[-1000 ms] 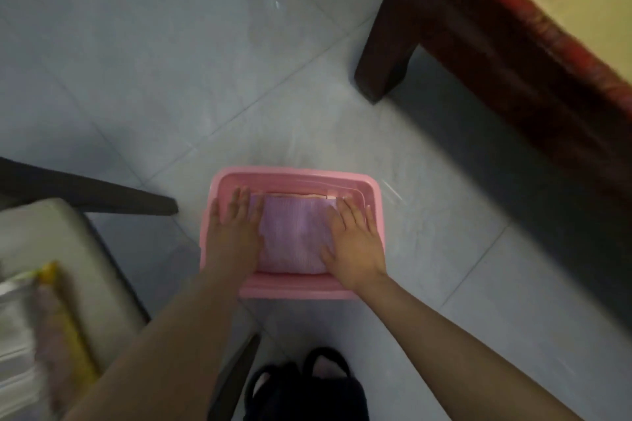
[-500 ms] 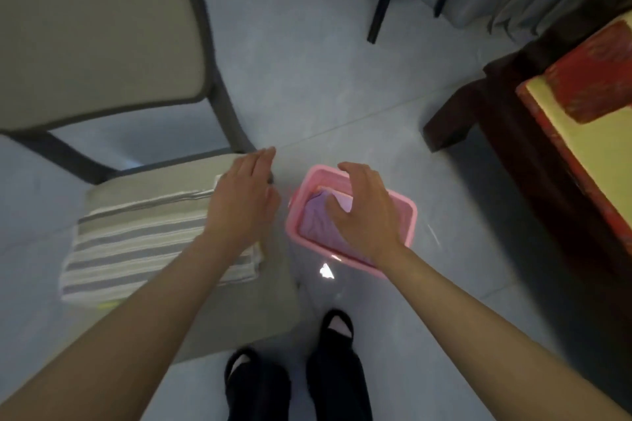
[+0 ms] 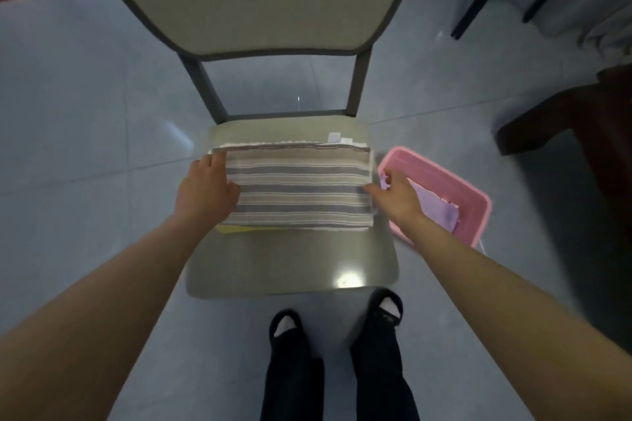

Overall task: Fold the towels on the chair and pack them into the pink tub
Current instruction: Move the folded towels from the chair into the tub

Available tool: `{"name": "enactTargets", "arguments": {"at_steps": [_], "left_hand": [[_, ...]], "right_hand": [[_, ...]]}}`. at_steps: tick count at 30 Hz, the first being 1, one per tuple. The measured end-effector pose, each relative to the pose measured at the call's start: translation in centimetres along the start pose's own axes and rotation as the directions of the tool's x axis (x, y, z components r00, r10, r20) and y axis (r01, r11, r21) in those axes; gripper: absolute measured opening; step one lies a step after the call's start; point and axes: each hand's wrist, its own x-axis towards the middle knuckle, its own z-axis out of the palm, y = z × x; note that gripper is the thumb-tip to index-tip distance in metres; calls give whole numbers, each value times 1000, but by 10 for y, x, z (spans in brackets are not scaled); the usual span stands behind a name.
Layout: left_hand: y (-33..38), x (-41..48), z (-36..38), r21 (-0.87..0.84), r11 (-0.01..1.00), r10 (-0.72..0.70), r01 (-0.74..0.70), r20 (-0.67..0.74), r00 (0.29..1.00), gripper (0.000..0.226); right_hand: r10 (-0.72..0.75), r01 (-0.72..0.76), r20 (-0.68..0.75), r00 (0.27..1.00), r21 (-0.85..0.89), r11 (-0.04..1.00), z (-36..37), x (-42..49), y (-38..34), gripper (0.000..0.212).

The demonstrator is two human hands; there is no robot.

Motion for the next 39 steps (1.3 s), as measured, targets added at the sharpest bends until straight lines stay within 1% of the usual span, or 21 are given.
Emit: {"name": "enactTargets", "arguments": {"at_steps": [2,5,8,11,13,15,17,19,21,22,23,25,26,27,28,29,30,32,35,39], "left_hand": [[-17,4,1,-90,992,-78,84,65,995,61],[-41,14,11,-226,954,-163,196,159,974,57],[-53,21,17,-342,894,-227,291,217,949,47],[-54,24,23,-431,832,-246,349,278,928,41],[-55,27,27,-499,781,-243,375,310,919,40],[-56,31,30,-603,692,-235,398,333,913,36],[-56,34,32,-711,551,-233,436,371,899,28],[-58,36,33,-760,440,-226,478,422,878,25],[-62,41,37,-763,365,-207,534,492,845,24],[-65,42,38,-754,330,-186,568,538,822,26],[-67,45,38,-741,288,-160,606,587,794,33],[-68,51,40,-700,217,-89,680,679,728,57],[-69,52,39,-683,201,-58,703,708,704,65],[-68,54,38,-672,200,-21,713,725,688,69],[-67,55,37,-676,205,17,708,726,688,74],[-68,57,36,-691,219,44,689,712,701,79],[-69,58,35,-718,247,58,651,682,729,85],[-71,58,31,-769,293,93,569,615,783,96],[-69,60,21,-806,331,144,490,557,818,96],[-58,63,4,-830,390,187,400,497,848,91]], "right_hand": [[85,-86,16,996,122,989,12,-4,0,55],[121,-126,33,992,213,969,31,-6,-3,38],[137,-137,10,990,183,973,47,-1,-4,34],[184,-180,-12,983,144,973,55,3,-6,35],[191,-186,-17,981,175,967,54,2,-11,35],[188,-181,-10,982,231,956,54,1,-15,36],[165,-157,-9,986,260,953,55,3,-15,40],[169,-165,16,986,317,934,55,8,-18,44],[219,-225,59,974,371,901,52,12,-22,49],[253,-268,90,963,389,882,51,13,-23,51],[274,-304,133,953,406,862,48,15,-26,51],[302,-377,235,924,428,821,44,18,-30,46],[310,-402,271,911,427,810,42,19,-32,43],[307,-407,285,908,424,809,41,20,-33,40],[295,-393,279,914,420,818,41,21,-33,37],[282,-367,255,925,411,834,41,20,-32,34],[266,-338,225,937,408,848,42,20,-31,34],[229,-281,173,958,416,865,46,18,-30,40],[195,-235,132,972,472,850,52,15,-30,47],[211,-228,92,973,522,822,45,8,-29,49]]}}
